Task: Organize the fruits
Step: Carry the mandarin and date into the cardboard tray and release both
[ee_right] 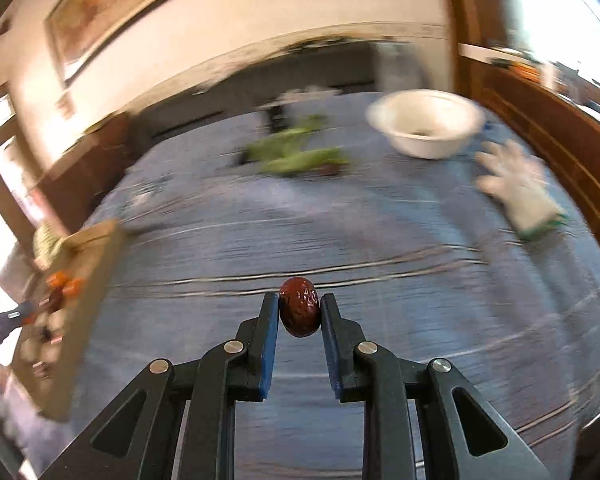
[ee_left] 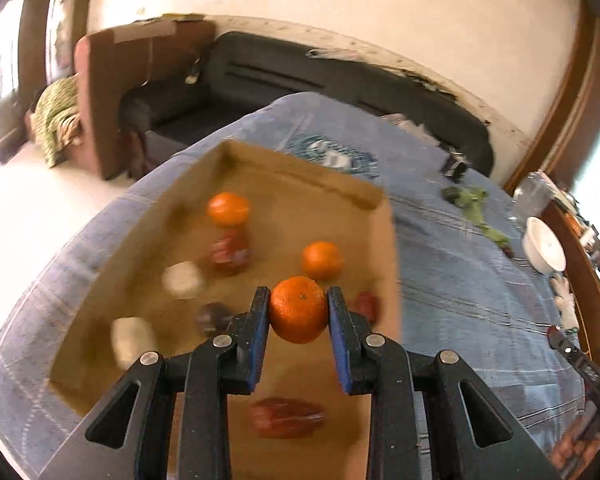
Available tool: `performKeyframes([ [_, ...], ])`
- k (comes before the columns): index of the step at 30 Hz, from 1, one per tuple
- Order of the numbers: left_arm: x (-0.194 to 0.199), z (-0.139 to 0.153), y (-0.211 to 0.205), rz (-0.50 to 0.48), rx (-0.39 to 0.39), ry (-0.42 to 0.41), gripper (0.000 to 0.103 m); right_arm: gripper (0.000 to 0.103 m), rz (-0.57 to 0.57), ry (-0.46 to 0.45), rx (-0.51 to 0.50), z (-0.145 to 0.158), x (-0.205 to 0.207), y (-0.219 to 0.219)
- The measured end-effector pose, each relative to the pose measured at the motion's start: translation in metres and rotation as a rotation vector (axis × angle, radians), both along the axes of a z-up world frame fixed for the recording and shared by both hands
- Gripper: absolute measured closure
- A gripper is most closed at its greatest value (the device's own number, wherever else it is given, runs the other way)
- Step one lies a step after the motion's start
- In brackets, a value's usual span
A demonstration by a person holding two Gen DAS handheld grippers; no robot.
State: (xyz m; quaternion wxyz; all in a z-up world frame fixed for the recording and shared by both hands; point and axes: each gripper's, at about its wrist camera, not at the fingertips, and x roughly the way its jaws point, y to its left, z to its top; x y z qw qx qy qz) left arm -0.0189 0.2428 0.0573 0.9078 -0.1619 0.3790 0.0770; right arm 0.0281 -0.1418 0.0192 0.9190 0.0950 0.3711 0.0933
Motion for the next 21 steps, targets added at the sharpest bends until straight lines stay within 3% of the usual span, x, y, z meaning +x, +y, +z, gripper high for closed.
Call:
performKeyframes([
  [5, -0.012, -0.01, 0.025, 0.03, 0.026, 0.053, 0.075, 0.079, 0.22, -0.012, 0.019, 0.017, -0.013, 0.091],
  [11, -0.018, -0.024, 0.042, 0.057, 0.056, 0.094, 0.075, 0.079, 0.444, 0.006, -0.017, 0.013, -0.026, 0.197],
  [16, -0.019, -0.031, 0.055, 0.063, 0.022, 0.1, 0.075, 0.079, 0.541, 0.013, -0.065, 0.003, -0.028, 0.256],
  [21, -0.024, -0.03, 0.067, 0.061, -0.036, 0.075, 0.075, 0.079, 0.567, 0.003, -0.118, -0.009, -0.022, 0.285],
])
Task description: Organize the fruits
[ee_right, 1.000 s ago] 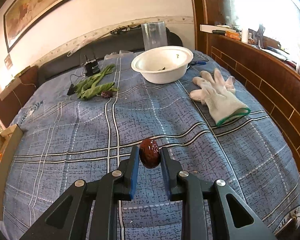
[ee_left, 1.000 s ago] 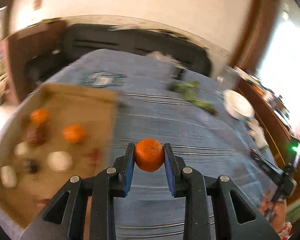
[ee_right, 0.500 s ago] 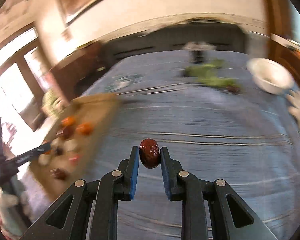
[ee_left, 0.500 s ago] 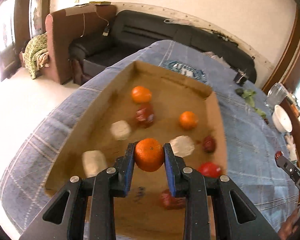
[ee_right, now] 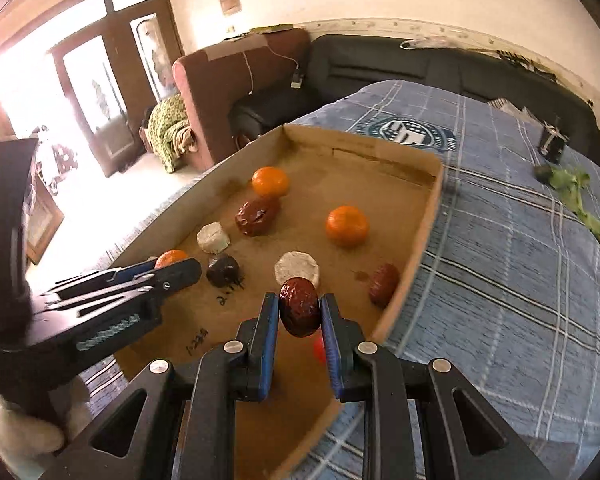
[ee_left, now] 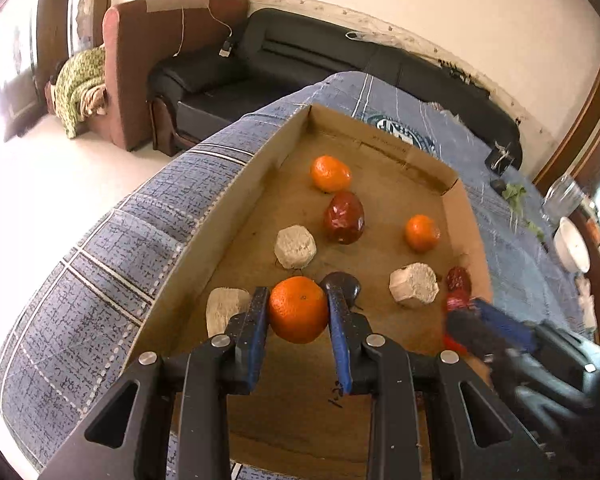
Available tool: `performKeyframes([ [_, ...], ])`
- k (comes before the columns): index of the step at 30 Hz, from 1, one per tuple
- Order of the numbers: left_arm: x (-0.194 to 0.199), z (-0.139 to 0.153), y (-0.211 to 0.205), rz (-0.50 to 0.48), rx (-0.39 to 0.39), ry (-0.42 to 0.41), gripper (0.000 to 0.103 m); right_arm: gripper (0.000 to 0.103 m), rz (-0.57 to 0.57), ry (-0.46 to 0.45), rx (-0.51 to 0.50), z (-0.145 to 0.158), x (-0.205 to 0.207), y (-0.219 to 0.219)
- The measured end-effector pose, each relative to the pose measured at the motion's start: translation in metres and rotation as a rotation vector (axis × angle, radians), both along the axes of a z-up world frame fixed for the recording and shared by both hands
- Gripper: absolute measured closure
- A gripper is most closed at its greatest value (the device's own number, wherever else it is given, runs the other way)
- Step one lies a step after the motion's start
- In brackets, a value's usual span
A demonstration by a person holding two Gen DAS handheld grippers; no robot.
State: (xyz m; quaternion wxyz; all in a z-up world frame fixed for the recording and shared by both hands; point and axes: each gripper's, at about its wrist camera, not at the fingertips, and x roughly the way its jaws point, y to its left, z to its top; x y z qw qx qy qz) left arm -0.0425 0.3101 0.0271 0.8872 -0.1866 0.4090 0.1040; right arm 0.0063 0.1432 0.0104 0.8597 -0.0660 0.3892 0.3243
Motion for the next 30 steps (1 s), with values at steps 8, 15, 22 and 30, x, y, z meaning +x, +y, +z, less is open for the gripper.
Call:
performKeyframes([
  [8, -0.013, 0.011, 0.021, 0.006, -0.105, -0.053, 0.069, 0.077, 0.003, 0.005, -0.028, -0.01, 0.005, 0.017],
  [15, -0.027, 0.036, 0.017, 0.004, -0.071, -0.107, 0.056, 0.057, -0.046, 0.002, 0.029, 0.006, -0.002, -0.006],
  [22, -0.039, 0.067, -0.035, -0.021, 0.15, -0.172, 0.029, 0.04, -0.246, -0.053, 0.076, 0.026, -0.024, -0.077],
  [30, -0.039, 0.074, -0.123, -0.155, 0.25, -0.192, 0.011, 0.034, -0.459, -0.067, 0.083, 0.021, -0.043, -0.147],
])
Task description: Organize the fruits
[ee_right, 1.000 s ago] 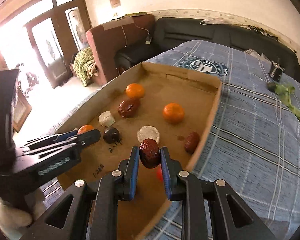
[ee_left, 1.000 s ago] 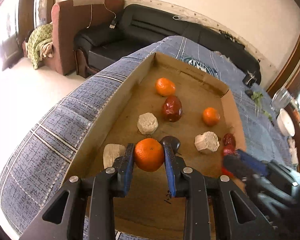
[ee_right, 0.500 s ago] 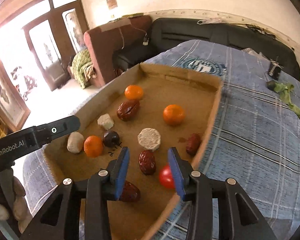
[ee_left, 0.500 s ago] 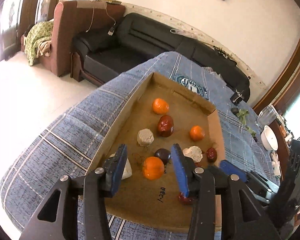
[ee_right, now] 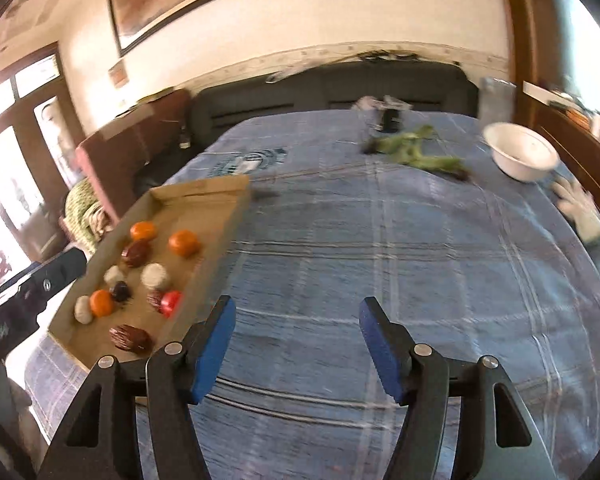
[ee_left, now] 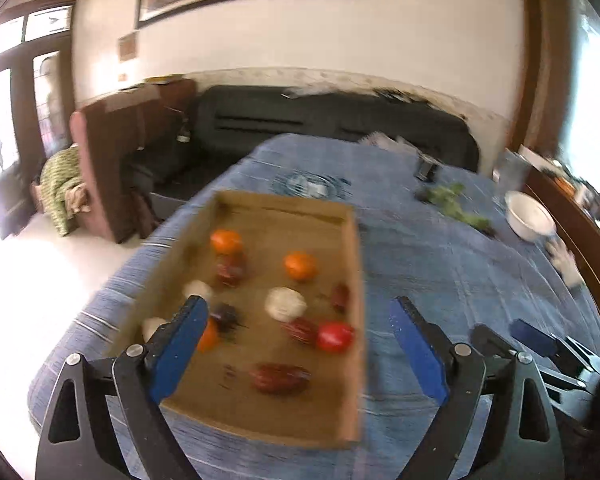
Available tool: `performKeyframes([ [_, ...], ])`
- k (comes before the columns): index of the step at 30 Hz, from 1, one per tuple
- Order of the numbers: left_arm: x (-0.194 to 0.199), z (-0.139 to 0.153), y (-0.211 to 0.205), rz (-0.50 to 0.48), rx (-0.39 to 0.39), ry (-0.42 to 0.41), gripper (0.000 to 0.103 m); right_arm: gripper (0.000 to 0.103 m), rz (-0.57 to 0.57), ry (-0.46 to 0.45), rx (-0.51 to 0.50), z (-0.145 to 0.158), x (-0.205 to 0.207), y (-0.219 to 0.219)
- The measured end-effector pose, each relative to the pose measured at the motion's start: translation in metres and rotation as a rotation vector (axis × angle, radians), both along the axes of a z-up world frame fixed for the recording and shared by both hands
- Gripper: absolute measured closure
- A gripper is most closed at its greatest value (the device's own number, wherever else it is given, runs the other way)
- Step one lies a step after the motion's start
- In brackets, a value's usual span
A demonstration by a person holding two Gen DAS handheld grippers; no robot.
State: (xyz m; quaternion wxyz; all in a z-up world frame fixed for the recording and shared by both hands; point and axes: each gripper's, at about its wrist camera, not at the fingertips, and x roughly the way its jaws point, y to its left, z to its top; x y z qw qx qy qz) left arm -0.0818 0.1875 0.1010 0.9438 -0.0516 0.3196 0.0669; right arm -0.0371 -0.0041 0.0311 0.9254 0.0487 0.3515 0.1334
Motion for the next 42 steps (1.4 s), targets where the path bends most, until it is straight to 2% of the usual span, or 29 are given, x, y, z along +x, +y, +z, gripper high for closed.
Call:
performKeyframes([
  [4, 0.001, -0.001, -0.026, 0.028, 0.065, 0.029, 0.011, 0.031, -0.031, -0.006, -0.004, 0.0, -0.007, -0.022],
  [6, 0.001, 0.0, -0.03, 0.044, 0.07, 0.039, 0.011, 0.027, -0.042, -0.017, -0.016, 0.0, -0.011, -0.029],
  [10, 0.003, 0.0, -0.036, 0.08, 0.075, 0.048, 0.011, 0.025, -0.047, -0.028, -0.022, -0.003, -0.018, -0.038],
  [22, 0.006, -0.006, -0.054, 0.066, 0.091, 0.061, 0.011, 0.02, -0.038, -0.027, -0.029, -0.008, -0.025, -0.044],
  [36, 0.007, -0.017, -0.04, 0.064, 0.04, 0.079, 0.011, 0.016, -0.011, -0.002, -0.079, -0.013, -0.024, -0.023],
  [42, 0.005, -0.018, -0.034, 0.073, 0.028, 0.063, 0.011, 0.013, 0.006, -0.006, -0.106, -0.014, -0.025, -0.012],
])
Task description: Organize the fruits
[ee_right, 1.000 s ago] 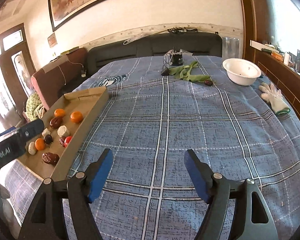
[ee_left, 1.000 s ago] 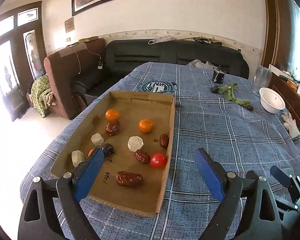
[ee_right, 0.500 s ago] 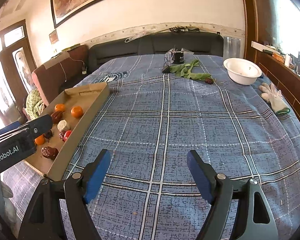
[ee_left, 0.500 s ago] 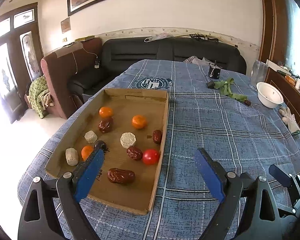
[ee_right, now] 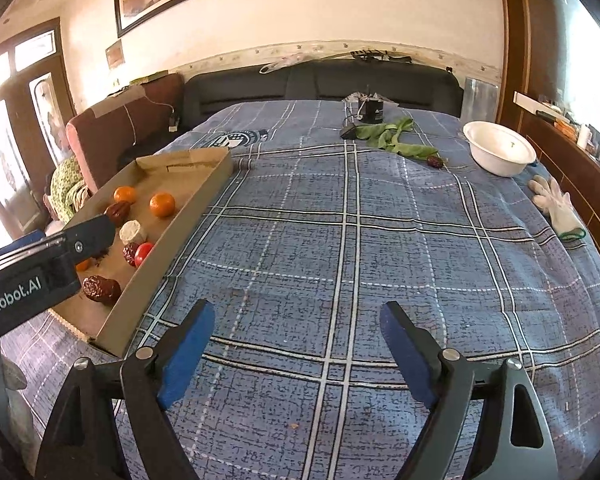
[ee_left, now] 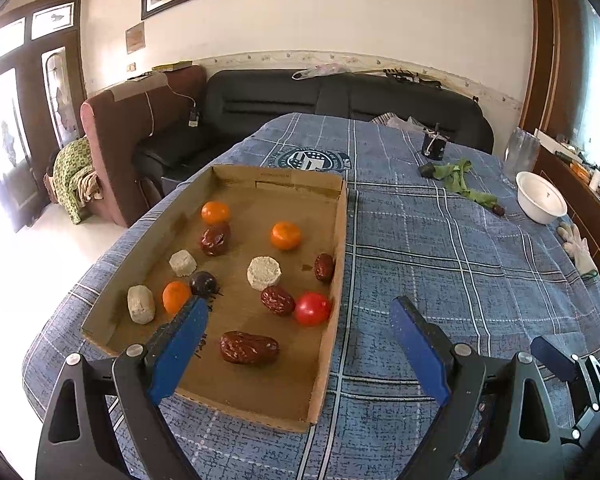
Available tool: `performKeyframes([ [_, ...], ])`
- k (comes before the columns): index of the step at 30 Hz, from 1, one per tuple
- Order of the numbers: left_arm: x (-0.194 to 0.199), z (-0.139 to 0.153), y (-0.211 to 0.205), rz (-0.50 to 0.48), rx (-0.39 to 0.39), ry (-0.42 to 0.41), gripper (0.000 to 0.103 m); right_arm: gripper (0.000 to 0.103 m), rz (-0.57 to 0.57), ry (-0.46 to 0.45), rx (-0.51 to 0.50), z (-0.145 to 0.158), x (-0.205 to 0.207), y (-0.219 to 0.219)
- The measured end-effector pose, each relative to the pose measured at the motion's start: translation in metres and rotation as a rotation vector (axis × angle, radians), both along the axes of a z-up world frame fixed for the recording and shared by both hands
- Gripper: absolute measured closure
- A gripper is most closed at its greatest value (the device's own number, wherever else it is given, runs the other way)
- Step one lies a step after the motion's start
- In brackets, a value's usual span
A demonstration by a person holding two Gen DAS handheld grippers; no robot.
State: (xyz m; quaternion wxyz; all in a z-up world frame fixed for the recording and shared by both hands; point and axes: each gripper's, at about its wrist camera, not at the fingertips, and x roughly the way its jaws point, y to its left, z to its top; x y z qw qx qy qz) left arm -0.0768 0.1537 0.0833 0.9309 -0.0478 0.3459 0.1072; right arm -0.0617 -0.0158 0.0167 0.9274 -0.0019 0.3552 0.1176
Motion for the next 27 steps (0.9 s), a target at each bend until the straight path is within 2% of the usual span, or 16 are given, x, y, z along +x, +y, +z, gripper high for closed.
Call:
performKeyframes([
  [6, -0.007, 0.003, 0.006, 0.033, 0.012, -0.046, 0.011, 0.013, 0.009, 0.001, -0.013, 0.0, 0.0, 0.004],
  [10, -0.024, 0.017, 0.006, 0.102, 0.076, -0.166, 0.011, 0.013, 0.012, -0.01, -0.016, 0.001, -0.002, 0.005],
  [12, -0.032, 0.026, 0.007, 0.143, 0.094, -0.214, 0.002, 0.012, 0.017, -0.022, -0.02, 0.003, -0.004, 0.005],
  [15, -0.043, 0.035, 0.013, 0.17, 0.065, -0.276, 0.0, 0.012, 0.024, -0.037, -0.03, 0.005, -0.006, 0.007],
  [19, -0.041, 0.033, 0.022, 0.187, 0.016, -0.243, 0.0, 0.012, 0.041, -0.045, -0.037, 0.006, -0.008, 0.011],
  [23, -0.032, 0.024, 0.02, 0.182, 0.055, -0.164, 0.0, 0.012, 0.056, -0.052, -0.05, 0.007, -0.011, 0.017],
  [27, -0.033, 0.019, 0.02, 0.159, 0.055, -0.155, 0.0, 0.012, 0.066, -0.053, -0.06, 0.009, -0.011, 0.022],
])
